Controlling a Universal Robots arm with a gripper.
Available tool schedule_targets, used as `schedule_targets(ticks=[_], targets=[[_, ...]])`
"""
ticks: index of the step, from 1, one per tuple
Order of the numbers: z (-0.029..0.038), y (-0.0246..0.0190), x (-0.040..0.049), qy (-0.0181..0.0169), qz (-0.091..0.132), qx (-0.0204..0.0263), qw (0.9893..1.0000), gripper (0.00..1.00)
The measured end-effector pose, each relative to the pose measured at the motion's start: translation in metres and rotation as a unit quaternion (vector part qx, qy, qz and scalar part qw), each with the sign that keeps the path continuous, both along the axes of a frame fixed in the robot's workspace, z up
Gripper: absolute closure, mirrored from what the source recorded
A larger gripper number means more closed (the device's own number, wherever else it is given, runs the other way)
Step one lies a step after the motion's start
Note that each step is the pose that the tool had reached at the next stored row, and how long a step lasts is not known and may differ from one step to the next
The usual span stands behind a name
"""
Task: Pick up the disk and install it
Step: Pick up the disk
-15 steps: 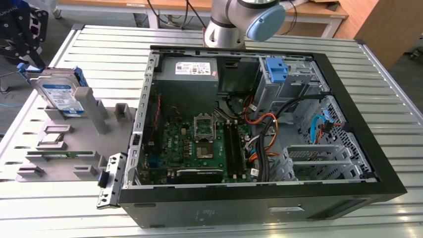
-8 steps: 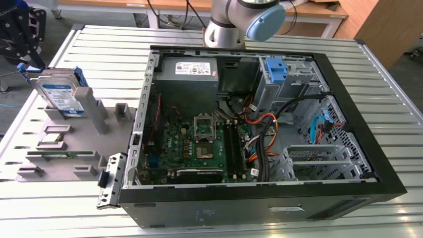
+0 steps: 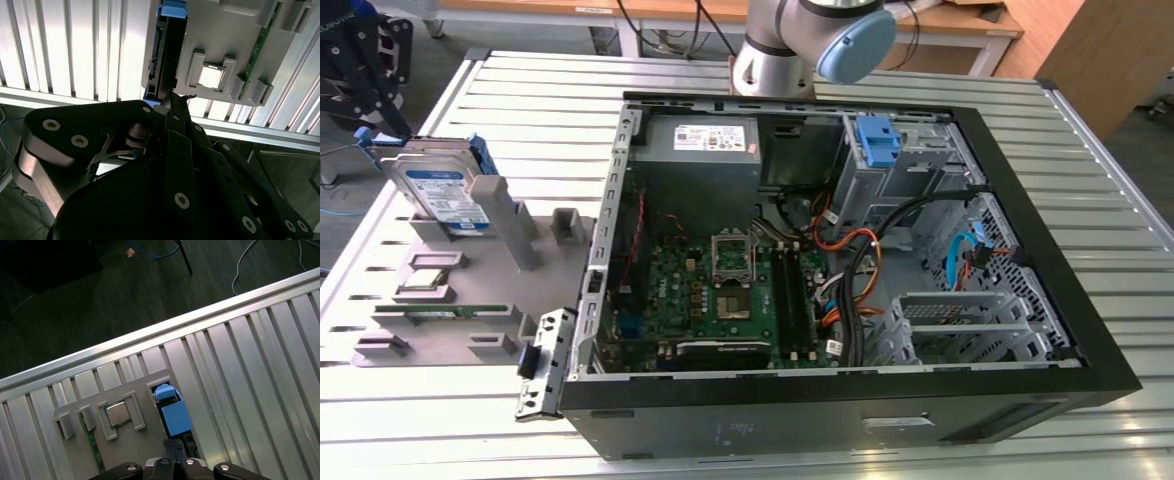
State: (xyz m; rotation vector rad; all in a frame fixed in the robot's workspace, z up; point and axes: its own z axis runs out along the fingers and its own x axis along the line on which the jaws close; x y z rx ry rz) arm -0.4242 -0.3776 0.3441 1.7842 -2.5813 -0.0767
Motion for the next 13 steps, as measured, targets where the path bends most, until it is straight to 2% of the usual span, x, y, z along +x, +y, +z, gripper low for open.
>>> schedule_targets(ticks=[13], targets=[[0.0000, 0.0000, 0.0000, 0.0000, 0.013, 0.0000, 0.9999, 0.90]])
